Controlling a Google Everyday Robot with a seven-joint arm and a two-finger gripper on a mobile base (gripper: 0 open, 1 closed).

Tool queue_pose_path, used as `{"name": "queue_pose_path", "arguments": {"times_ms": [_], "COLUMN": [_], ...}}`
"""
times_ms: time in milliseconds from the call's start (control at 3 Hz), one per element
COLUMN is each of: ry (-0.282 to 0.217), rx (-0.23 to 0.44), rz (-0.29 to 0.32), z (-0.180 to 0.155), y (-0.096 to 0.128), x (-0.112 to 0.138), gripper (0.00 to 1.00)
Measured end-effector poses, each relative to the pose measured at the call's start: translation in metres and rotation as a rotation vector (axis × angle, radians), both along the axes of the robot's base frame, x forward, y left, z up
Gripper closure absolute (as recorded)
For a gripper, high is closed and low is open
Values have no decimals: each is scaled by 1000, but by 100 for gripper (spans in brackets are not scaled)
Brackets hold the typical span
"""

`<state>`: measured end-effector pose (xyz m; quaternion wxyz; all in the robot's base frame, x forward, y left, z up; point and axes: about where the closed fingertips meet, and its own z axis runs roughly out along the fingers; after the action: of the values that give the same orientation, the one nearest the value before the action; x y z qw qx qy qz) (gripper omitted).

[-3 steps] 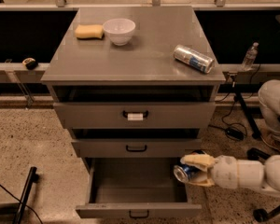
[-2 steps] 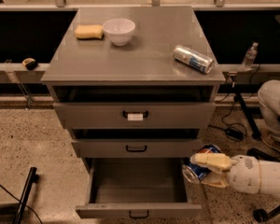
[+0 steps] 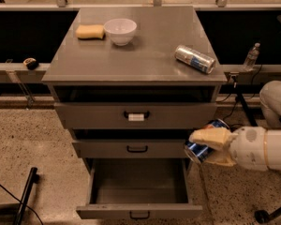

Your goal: Pick pepsi can from bottom drawer and place on counter

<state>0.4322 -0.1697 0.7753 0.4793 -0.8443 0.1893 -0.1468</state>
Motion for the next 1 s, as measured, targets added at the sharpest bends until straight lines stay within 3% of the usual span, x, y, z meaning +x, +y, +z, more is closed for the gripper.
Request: {"name": "queue_pose_path", "arguments": {"times_ms": [333, 1000], "ry": [34, 182], "rx": [-160, -265], "rz": [2, 77], "z": [38, 98], "y": [36, 85], "x": [21, 67], "gripper": [100, 100]}}
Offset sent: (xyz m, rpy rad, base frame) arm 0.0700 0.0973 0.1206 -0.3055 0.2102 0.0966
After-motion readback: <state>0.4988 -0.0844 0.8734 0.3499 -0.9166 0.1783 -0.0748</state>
